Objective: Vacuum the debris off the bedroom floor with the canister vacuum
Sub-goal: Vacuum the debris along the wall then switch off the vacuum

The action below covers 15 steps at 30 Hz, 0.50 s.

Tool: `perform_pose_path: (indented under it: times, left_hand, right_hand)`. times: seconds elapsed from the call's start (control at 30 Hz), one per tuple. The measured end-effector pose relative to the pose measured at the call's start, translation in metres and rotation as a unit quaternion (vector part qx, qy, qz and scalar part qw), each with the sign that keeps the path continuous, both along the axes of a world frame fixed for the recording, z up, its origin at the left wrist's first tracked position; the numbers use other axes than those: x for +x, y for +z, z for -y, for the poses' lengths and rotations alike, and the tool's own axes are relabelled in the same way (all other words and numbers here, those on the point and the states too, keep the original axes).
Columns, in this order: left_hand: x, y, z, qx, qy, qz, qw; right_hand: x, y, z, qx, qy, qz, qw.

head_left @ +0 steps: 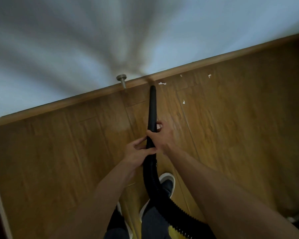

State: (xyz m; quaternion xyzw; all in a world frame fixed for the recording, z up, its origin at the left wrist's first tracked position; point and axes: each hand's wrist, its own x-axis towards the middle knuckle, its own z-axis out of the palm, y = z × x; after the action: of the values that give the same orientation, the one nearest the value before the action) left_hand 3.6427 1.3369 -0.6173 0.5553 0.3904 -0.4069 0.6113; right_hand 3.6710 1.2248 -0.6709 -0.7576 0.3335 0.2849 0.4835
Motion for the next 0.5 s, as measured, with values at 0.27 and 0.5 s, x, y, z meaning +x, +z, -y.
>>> perform_pose_path:
  times: [0.27, 0.5]
  left_hand:
    - [0.018, 0.001, 0.044, 0.007, -0.011, 0.019, 1.0]
    - [0.0, 0.017, 0.066, -0.009, -0.041, -0.014, 0.999]
  right_hand:
    - [0.015, -0.008, 0.042, -0.013, -0.018, 0.019, 1.0]
    - [-0.011, 0.01, 0.069, -0.016, -0.04, 0.013, 0.999]
